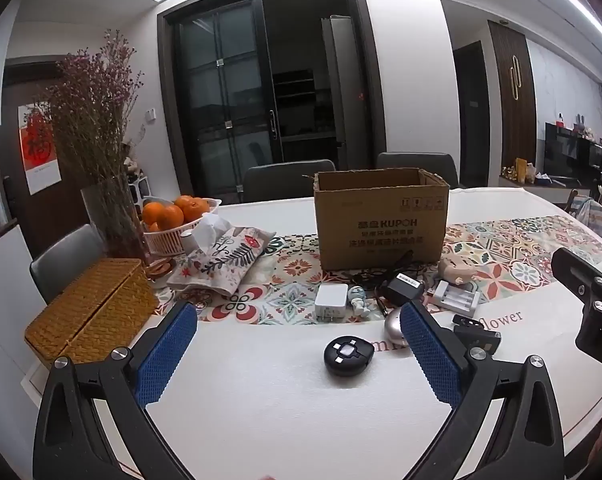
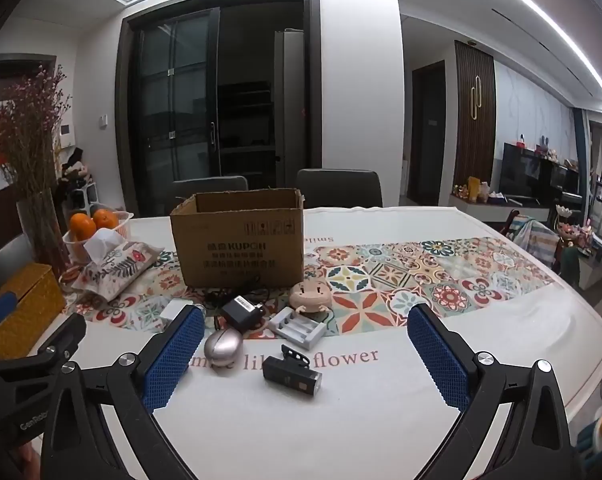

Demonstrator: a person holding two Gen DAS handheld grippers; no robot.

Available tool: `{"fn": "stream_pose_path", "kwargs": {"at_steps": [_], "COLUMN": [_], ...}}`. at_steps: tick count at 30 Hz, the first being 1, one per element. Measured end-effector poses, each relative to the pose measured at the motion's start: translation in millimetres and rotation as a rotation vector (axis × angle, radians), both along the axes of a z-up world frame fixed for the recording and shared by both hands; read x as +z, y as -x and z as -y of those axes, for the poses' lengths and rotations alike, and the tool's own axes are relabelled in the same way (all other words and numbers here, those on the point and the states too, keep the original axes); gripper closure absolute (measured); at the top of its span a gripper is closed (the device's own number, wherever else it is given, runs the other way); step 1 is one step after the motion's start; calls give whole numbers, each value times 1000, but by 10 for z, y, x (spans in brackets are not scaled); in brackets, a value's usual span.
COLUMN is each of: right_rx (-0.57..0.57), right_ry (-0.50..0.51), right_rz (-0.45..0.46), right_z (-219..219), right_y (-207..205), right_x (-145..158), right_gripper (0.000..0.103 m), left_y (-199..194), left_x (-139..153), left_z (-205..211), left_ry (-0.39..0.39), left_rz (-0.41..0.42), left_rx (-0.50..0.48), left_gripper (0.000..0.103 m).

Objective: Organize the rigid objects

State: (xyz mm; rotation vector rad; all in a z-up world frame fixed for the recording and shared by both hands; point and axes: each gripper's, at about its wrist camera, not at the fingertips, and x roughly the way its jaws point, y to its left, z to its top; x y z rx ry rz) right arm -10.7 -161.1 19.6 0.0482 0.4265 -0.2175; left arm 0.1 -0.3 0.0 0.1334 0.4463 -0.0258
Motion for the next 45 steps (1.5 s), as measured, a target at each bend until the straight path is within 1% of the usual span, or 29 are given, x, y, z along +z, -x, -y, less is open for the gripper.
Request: {"fn": "stream_pose_path", "kwargs": {"at_steps": [10,19,24,45], "right_rx": [-4,-17,-18,-16], "right_ry": [10,3,-9,-10], "right_rz": [-12,-25,-37,-37], "right_z": [2,-7,24,21], "right_y": [-11,9,-23,-26], "right_x": [-17,-46,-68,-62], "right_gripper": [0,0,0,0], "left_y": [-59,-37,-42,-46], "left_x": [19,-63,-52,-71], "left_z": [-89,7,-9,-2], "left_ry": [23,21,24,26], "left_rz": [-17,-36,-39,-53], "left_rx": [-6,-29,-31,-40], "left_gripper": [0,0,0,0]}}
